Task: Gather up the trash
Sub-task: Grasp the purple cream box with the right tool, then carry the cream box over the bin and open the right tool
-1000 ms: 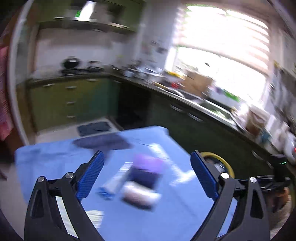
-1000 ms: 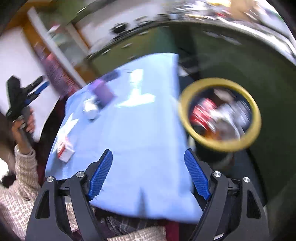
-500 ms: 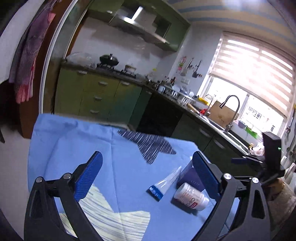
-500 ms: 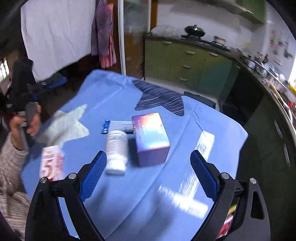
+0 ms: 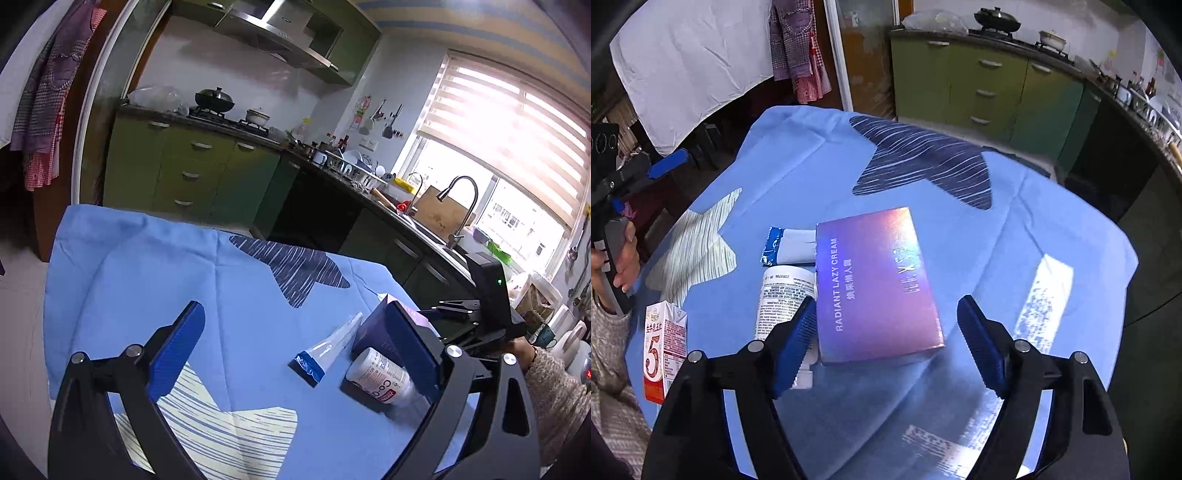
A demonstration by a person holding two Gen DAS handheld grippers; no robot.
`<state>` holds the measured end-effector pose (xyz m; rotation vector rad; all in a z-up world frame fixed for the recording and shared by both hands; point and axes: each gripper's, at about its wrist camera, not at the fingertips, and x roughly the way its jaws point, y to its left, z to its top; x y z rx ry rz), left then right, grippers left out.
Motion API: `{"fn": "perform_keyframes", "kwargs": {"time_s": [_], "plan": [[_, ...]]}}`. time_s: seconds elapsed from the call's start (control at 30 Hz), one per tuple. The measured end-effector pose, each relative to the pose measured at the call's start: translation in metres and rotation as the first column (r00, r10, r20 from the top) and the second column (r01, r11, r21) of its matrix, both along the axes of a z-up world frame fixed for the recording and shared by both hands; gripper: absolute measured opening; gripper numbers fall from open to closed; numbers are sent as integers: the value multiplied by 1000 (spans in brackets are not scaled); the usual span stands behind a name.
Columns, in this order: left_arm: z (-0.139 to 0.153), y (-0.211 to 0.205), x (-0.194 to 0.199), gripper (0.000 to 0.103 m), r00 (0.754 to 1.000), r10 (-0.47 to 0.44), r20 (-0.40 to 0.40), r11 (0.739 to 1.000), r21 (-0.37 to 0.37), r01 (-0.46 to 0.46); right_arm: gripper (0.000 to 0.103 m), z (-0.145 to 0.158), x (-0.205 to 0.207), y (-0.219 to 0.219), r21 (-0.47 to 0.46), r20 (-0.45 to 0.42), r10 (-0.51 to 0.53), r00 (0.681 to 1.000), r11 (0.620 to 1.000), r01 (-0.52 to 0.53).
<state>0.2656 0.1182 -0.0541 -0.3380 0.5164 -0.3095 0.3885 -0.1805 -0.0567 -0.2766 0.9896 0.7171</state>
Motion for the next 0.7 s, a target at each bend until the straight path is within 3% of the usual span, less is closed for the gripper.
{"fn": "perform_keyframes", "kwargs": {"time_s": [0.07, 0.1, 0.3, 0.5, 0.63, 0.7], "plan": [[-1, 0, 1, 93, 1000, -2, -3, 1000, 0, 2, 58, -3, 0, 0, 9, -17, 5, 1000, 1000, -5], [-1, -1, 0, 93, 1000, -2, -3, 1000, 2, 2, 56, -2, -1, -1, 20, -18, 1, 1000, 1000, 0], [-2, -2, 3, 93, 1000, 0, -10, 1000, 18, 0, 54, 17, -19, -16, 51, 9, -28, 1000, 998, 28], [-4, -7, 3, 93, 1000, -2, -13, 999, 47, 3, 53, 57, -54, -72, 70, 65, -150, 987, 987, 146], [-6, -13, 2, 93, 1000, -21, -16, 998, 66, 22, 53, 72, -80, -135, 50, 84, -294, 952, 955, 291], [-5, -17, -1, 93, 999, -31, -9, 996, 80, 32, 53, 74, -92, -176, 42, 83, -394, 915, 919, 391]]}}
